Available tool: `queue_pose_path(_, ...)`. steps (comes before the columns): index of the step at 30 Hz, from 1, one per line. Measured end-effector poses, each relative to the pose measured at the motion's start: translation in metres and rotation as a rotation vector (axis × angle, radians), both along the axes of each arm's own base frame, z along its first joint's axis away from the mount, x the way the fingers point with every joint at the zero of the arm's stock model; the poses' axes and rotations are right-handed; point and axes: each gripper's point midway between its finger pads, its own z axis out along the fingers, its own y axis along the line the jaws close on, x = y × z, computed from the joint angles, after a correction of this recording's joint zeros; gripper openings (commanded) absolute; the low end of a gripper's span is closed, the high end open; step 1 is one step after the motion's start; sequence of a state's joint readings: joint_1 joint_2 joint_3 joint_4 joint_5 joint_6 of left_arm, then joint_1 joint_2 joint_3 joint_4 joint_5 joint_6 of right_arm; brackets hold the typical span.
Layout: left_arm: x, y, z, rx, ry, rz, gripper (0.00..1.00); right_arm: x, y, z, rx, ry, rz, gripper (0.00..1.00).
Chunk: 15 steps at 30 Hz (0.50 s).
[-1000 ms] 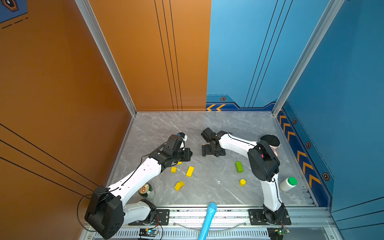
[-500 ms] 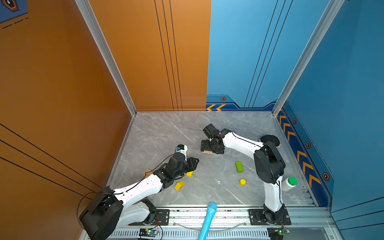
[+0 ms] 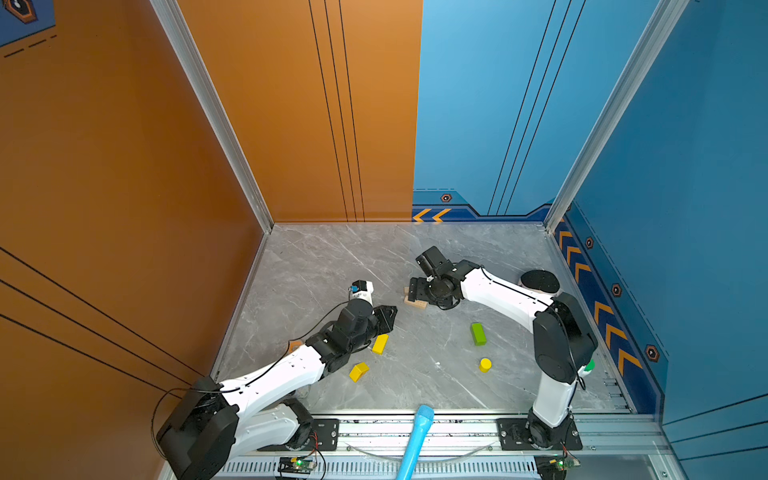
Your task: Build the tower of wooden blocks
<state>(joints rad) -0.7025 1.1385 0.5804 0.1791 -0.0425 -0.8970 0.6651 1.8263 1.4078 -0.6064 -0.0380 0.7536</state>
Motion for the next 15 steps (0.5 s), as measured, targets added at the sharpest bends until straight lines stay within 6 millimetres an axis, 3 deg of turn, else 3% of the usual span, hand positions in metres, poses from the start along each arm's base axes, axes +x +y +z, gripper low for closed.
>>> queue_pose_path(1,0.006,0.004,0.007,0.016,-0.010,0.010,0.21,-0.003,-0.002,0.001,0.003,-0.003,0.001,0.40)
queue_pose_path(4,0.025,0.017,0.017,0.059,-0.018,0.043,0.20,-0.010,-0.006,-0.005,0.010,0.005,0.007,0.03)
queue_pose_path(9,0.055,0.025,0.002,0.132,0.056,0.035,0.15,-0.019,-0.005,-0.027,0.017,0.049,0.014,0.00)
queue_pose_path(15,0.070,0.011,-0.025,0.188,0.149,-0.046,0.13,-0.015,0.005,-0.048,0.032,0.073,0.028,0.00)
